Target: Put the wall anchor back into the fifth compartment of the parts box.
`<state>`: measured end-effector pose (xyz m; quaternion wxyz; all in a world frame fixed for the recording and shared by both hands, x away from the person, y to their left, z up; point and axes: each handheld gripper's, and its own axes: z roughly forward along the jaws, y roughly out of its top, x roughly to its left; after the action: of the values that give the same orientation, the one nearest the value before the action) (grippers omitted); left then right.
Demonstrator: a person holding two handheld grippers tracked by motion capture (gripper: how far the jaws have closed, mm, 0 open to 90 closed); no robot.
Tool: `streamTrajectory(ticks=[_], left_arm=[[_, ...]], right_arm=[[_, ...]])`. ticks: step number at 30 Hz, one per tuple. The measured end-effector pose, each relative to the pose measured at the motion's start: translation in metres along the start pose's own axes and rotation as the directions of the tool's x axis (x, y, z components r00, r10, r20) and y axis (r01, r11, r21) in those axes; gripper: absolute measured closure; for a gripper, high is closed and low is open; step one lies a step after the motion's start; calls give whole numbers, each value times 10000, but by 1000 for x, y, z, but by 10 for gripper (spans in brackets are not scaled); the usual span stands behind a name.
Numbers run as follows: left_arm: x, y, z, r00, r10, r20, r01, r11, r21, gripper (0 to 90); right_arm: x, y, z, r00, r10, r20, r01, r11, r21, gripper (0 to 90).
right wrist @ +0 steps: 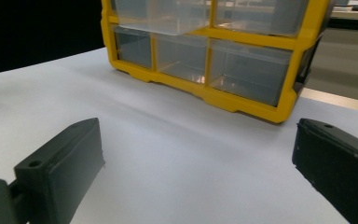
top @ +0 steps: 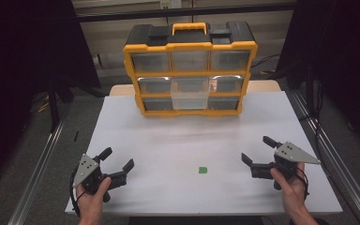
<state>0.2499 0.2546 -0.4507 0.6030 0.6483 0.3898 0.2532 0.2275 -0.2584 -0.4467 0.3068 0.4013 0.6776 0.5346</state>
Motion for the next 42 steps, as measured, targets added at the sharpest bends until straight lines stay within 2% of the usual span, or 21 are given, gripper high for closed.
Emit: streamTrajectory(ticks=[1,2,3,4,5,6,7,9,10,11,12,16,19,20,23,25,28,33,37,41,42], left_arm=[[3,1,-2,9986,517,101,-521,9979,392,49],[3,1,-2,9983,562,175,-569,9975,408,49],[0,0,1,9995,279,169,-283,9993,225,49],[0,0,1,9995,292,121,-295,9993,232,49],[2,1,0,9985,533,138,-538,9978,394,49],[2,1,0,9985,533,138,-538,9978,394,49],[1,1,1,9994,316,110,-318,9992,224,49],[0,1,1,9995,290,103,-292,9994,207,49],[1,1,0,9992,393,122,-397,9988,276,49],[1,1,0,9992,393,122,-397,9988,276,49],[3,1,-2,9981,592,150,-598,9973,425,49],[2,0,-4,9975,686,160,-693,9964,493,49],[2,1,-4,9979,597,248,-607,9973,408,49],[2,2,-4,9974,689,216,-697,9968,393,49],[2,1,-5,9973,670,298,-681,9969,384,49],[3,1,-5,9970,716,301,-727,9967,370,49],[1,2,-5,9967,717,386,-731,9966,375,49],[1,1,-4,9968,745,283,-756,9964,389,49],[1,0,-3,9971,716,272,-727,9965,422,49],[2,0,-3,9967,759,286,-771,9960,444,49],[1,0,-3,9969,741,275,-752,9964,397,49]], right_arm=[[0,0,0,10000,-63,-68,63,10000,-27,9],[0,0,1,9998,-104,-146,104,9999,36,5],[1,0,1,9997,-66,-243,69,9999,121,3],[1,-1,2,9996,-37,-267,41,9999,121,4],[0,-1,3,9993,-55,-379,64,9997,217,5],[0,-1,4,9992,51,-406,-40,9996,285,15],[0,-1,5,9978,165,-640,-131,9985,527,40],[-1,-1,5,9965,106,-824,-47,9974,713,33],[1,0,8,9944,84,-1058,13,9959,909,16],[2,0,9,9940,96,-1092,7,9956,937,16],[3,1,10,9930,70,-1177,47,9952,981,11],[10,3,13,9891,78,-1471,100,9927,1203,9],[13,5,14,9859,77,-1673,154,9905,1364,9],[15,6,16,9814,181,-1913,129,9871,1595,3],[16,7,21,9741,385,-2229,43,9821,1885,5],[17,8,25,9641,537,-2599,45,9758,2185,6],[20,9,29,9573,468,-2855,229,9715,2360,6],[27,13,37,9348,673,-3487,362,9587,2821,9],[31,17,46,9333,531,-3552,612,9510,3031,9],[37,20,57,9189,498,-3913,916,9379,3345,11],[39,21,60,9195,494,-3900,955,9342,3436,12]])
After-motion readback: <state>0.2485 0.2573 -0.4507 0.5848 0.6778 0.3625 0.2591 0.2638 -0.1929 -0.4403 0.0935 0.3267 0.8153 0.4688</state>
